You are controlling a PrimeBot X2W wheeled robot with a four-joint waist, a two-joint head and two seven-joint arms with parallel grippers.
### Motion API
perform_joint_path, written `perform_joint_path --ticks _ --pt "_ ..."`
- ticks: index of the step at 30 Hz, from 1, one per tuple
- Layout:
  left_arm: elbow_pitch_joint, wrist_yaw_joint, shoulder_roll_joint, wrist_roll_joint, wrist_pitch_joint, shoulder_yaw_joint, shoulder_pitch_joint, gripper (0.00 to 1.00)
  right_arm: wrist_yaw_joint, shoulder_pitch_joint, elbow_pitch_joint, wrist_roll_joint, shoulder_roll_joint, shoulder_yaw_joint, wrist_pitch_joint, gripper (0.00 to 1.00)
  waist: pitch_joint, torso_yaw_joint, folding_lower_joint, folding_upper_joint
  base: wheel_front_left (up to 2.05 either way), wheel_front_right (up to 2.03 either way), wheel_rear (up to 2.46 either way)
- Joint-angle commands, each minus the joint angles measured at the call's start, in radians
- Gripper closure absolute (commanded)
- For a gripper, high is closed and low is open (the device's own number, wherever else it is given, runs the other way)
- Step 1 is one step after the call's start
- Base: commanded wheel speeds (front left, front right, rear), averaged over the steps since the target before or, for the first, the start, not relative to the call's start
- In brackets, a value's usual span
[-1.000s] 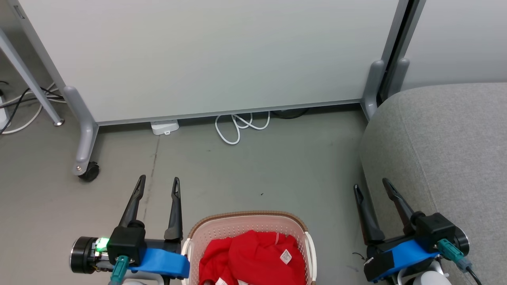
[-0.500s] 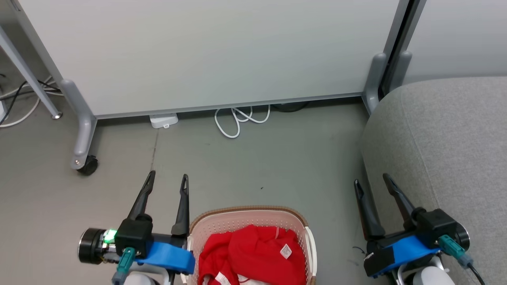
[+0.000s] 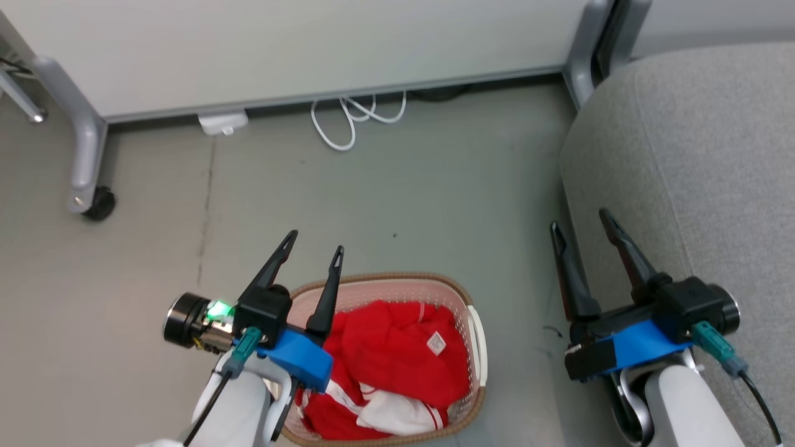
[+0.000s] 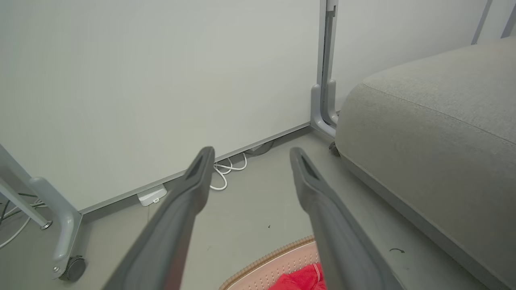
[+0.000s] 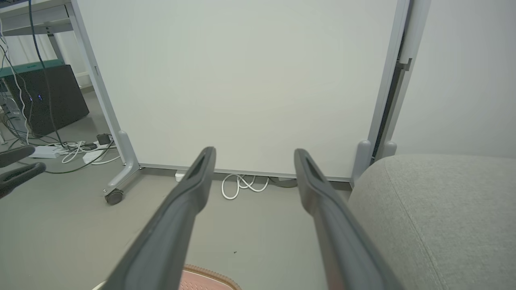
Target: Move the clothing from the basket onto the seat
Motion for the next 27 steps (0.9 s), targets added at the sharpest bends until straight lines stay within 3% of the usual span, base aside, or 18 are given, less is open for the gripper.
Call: perform_joint_path --ticks 1,11,27 --pt "0.016 -0.007 0.008 0.008 -0.003 -0.011 -0.032 0.0 0.0 -0.021 -0.007 -0.008 -0.005 0.002 -0.006 0.0 0.056 -0.023 0.0 0.0 0.0 0.0 0.0" --pt "0.205 -0.014 0.048 0.008 -0.003 -0.158 -0.195 0.0 0.0 -0.126 -0.042 -0.026 -0.004 0.023 -0.006 0.0 0.23 -0.073 0.0 0.0 0.0 0.0 0.0" --pt "0.545 -0.015 0.1 -0.049 -0.003 -0.581 -0.462 0.0 0.0 -0.249 -0.104 -0.055 -0.004 0.057 -0.006 0.0 0.471 -0.127 0.0 0.0 0.0 0.0 0.0"
